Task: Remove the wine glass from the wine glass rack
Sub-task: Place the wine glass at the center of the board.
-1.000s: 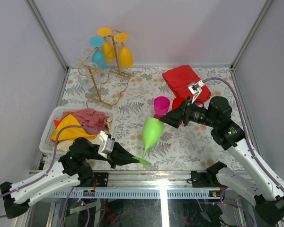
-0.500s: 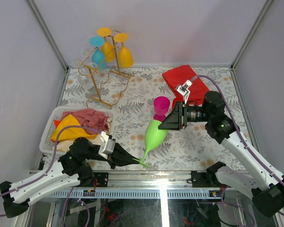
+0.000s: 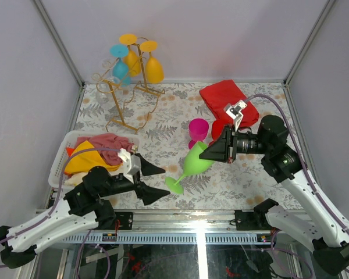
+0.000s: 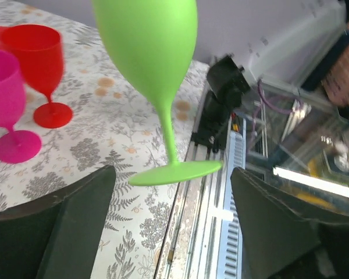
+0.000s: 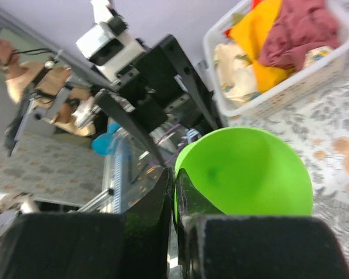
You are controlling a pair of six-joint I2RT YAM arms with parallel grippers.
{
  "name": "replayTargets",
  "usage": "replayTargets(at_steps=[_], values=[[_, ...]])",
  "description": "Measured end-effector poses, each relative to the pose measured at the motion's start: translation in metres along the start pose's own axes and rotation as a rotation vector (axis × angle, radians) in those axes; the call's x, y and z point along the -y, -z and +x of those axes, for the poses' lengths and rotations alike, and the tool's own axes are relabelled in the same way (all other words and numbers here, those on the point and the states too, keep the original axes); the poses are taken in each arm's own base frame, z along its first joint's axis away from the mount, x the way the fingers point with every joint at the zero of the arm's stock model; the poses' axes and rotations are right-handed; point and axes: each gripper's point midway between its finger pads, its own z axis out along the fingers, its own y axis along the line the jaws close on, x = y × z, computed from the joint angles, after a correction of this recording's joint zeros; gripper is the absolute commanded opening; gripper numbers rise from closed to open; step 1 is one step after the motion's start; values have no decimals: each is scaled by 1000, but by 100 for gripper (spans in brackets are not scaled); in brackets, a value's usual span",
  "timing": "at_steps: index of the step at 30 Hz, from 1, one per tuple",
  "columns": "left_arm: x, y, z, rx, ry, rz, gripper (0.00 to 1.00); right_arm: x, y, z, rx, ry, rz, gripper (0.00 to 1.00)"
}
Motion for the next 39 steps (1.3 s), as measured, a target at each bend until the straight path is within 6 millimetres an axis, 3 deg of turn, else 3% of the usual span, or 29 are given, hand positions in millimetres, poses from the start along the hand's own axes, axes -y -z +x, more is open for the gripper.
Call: replayTargets(at_steps=[3,7,9,17,22,30,39], values=[[-17,8,-19,39,41,-142,99,10,3,-6,19,41,94,0],[-37,24,-51,130,97,-313,100,33,11,0,15,54,240,0],[-46,30,-58,162,135,-381,100,46,17,5,6,56,315,0],[-76,30,-39,149,321,-572,100,88,36,21,-57,136,592,0],[-84,26,-31,125,395,-624,100,104,27,42,-164,227,690,0],[-85,32,-37,158,454,-657,100,131,14,62,-211,395,773,0],[-83,51,-57,279,486,-673,100,174,-5,77,-220,487,823,0]])
